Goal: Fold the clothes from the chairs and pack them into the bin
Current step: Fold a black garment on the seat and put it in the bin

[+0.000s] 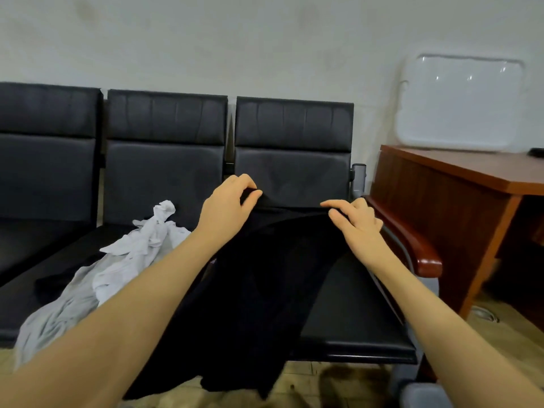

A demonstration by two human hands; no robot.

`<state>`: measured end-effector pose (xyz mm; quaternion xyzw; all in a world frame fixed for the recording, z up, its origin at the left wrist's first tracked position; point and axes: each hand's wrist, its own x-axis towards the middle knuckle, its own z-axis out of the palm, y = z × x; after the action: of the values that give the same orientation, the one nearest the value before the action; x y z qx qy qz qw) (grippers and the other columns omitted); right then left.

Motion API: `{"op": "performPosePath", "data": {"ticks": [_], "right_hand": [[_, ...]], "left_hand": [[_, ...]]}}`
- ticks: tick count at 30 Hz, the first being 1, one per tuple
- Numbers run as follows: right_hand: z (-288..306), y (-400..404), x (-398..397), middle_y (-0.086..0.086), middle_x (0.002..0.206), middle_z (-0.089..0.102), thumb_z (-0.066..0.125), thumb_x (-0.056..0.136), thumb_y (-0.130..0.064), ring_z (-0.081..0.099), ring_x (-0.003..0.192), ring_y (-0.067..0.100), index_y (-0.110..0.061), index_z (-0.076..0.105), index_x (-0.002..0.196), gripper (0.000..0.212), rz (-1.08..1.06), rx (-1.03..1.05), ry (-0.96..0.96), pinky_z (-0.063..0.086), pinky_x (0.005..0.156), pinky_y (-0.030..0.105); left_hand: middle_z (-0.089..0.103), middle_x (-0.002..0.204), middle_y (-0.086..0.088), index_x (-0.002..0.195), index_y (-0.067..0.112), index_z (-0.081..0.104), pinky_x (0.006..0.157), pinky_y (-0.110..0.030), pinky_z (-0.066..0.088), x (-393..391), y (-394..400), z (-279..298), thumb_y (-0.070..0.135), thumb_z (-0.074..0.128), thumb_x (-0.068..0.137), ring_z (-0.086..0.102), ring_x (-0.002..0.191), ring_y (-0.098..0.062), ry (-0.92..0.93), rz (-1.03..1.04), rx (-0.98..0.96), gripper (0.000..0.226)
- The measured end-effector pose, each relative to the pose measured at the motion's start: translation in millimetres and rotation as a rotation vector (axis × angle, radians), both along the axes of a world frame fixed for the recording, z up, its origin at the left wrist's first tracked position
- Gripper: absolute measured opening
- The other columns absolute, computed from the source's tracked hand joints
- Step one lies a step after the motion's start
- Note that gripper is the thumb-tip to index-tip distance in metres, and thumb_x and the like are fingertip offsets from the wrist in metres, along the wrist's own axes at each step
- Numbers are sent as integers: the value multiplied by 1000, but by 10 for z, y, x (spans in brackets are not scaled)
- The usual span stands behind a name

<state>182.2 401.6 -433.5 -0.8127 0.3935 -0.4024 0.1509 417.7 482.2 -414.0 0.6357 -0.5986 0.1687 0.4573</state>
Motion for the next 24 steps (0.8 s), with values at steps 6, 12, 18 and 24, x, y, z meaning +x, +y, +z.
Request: {"op": "performPosePath", "data": {"ticks": [6,12,18,24], "right_hand": [[-279,-172,9,0,99,40,58,92,-35,37,108,21,-26,68,101,16,-233,5,-19,21,97,37],[-793,-410,-29,5,104,42,55,95,-30,39,110,29,-18,69,106,21,-409,104,-11,23,94,38],[-1207,-546,80,1,101,39,54,95,-29,39,108,28,-20,68,107,20,-447,170,26,24,96,39],[-1515,-356,321,-7,106,37,58,88,-46,30,108,10,-48,61,112,24,-76,305,-24,12,102,30]], "left_hand": [[45,91,7,92,17,60,59,-26,41,-24,-112,-320,43,52,92,51,68,-12,-166,-117,148,28],[38,97,3,105,9,62,82,-28,43,191,-349,-826,37,57,91,43,83,-11,-167,-251,485,32],[51,89,2,93,11,60,77,-26,40,137,-503,-1234,32,55,93,51,79,-14,9,-219,392,21],[68,87,3,98,15,71,79,-37,50,-40,-658,-1563,42,55,89,62,85,-15,54,-240,296,33]]}}
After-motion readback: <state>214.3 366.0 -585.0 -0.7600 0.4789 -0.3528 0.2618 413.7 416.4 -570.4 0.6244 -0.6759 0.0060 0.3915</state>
